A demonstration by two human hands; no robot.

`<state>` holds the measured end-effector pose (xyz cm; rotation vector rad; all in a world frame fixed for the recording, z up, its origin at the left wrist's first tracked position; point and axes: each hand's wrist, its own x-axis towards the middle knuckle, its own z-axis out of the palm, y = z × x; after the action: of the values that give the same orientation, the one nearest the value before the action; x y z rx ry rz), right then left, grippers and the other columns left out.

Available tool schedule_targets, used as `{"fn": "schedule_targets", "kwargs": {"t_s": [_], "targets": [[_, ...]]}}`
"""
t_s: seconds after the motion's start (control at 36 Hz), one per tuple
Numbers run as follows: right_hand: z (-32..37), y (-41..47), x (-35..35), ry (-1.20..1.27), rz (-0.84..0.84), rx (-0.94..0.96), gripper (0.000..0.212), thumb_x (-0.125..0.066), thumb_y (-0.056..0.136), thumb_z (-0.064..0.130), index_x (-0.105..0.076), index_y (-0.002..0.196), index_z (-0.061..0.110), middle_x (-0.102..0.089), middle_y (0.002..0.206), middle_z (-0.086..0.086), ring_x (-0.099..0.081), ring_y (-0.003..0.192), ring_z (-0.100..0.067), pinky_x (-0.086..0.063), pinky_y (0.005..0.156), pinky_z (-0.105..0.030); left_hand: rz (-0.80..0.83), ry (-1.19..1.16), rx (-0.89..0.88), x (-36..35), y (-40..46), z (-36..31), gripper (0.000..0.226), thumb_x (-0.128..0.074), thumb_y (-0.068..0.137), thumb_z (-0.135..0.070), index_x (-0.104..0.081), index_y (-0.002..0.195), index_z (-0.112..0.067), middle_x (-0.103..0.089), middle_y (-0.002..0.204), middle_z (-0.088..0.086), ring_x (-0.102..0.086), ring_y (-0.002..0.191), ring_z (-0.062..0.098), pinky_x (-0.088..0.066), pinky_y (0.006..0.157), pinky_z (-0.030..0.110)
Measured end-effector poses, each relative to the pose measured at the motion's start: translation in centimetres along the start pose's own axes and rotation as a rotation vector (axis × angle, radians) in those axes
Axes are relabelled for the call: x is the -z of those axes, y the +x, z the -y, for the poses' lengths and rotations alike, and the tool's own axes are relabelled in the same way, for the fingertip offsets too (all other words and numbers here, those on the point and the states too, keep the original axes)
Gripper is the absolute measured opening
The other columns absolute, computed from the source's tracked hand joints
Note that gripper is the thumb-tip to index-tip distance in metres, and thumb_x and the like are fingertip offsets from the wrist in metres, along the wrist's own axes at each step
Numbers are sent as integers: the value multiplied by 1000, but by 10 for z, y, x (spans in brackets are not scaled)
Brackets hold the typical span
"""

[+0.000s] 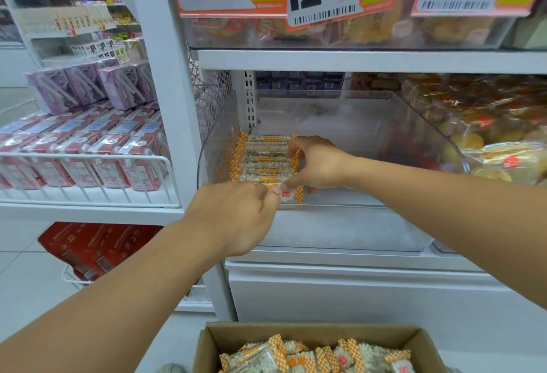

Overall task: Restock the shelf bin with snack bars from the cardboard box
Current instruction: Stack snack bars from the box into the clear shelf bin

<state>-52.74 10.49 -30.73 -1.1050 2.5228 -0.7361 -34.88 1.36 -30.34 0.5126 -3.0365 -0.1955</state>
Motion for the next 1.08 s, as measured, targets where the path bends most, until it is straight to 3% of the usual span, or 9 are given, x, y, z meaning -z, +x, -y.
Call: {"fn": "schedule_targets", "kwargs": {"t_s": [0.08,0.31,0.69,0.75,0.81,0.89,0.94,1.03,1.08], "targets": [[0,2,-5,114,-11,-62,69,-93,69,25,-53,123,13,-46,100,3,-64,85,-21,-64,63,-40,-15,8,-7,0,0,-1,46,-16,105,-48,-38,71,-25,-48,75,-6,-50,82,24,-39,72,36],[-1,3,-9,259,49,-154,70,-93,70,22,-49,124,15,-48,105,0,-67,91,-25,-63,62,-35,-47,3,-22,-3,0,1,45,-17,105,-47,-37,72,-25,-47,73,-6,-52,82,26,-39,70,36],[-3,-11,11,67,-33,-51,73,-90,72,39,-51,132,21,-51,121,0,-60,102,-18,-63,69,-34,-53,14,-60,-5,1,5,43,-19,106,-45,-39,74,-24,-49,71,-5,-52,76,24,-38,66,35],[-2,-24,22,-44,-148,24,66,-86,76,42,-56,130,18,-57,125,-3,-60,111,-20,-53,79,-30,-57,-2,-67,-5,0,6,43,-19,106,-46,-39,74,-25,-48,73,-5,-53,80,25,-40,68,36],[-3,-47,27,-75,-428,141,51,-80,82,43,-64,122,16,-65,121,-2,-62,104,-17,-46,84,-27,-151,-60,-113,-5,-2,8,39,-26,106,-46,-44,78,-25,-56,82,-3,-56,85,26,-45,72,38],[-5,-108,11,86,-970,378,18,-69,90,30,-65,84,14,-64,81,0,-57,71,-15,-46,68,-30,-528,-148,-229,-4,-12,9,32,-41,100,-41,-63,94,-19,-67,92,-2,-60,86,23,-50,70,39],[-16,-141,-20,155,-1070,411,28,-61,94,23,-58,70,10,-54,65,0,-50,61,-18,-39,59,-29,-688,-208,-294,-5,-25,2,27,-46,94,-39,-61,84,-18,-62,76,-6,-56,73,20,-45,61,34],[-46,-171,-80,60,-745,293,41,-48,96,40,-52,63,16,-47,58,4,-51,56,-24,-41,55,-35,-632,-204,-321,-32,-52,-13,23,-51,89,-39,-58,79,-19,-57,68,-6,-58,64,22,-42,56,32],[-72,-193,-113,-210,-392,151,54,-32,91,60,-56,67,18,-57,64,2,-63,67,-28,-46,58,-37,-271,-36,-301,-64,-74,-18,28,-51,92,-46,-61,94,-20,-66,87,-1,-66,82,27,-45,66,34]]}}
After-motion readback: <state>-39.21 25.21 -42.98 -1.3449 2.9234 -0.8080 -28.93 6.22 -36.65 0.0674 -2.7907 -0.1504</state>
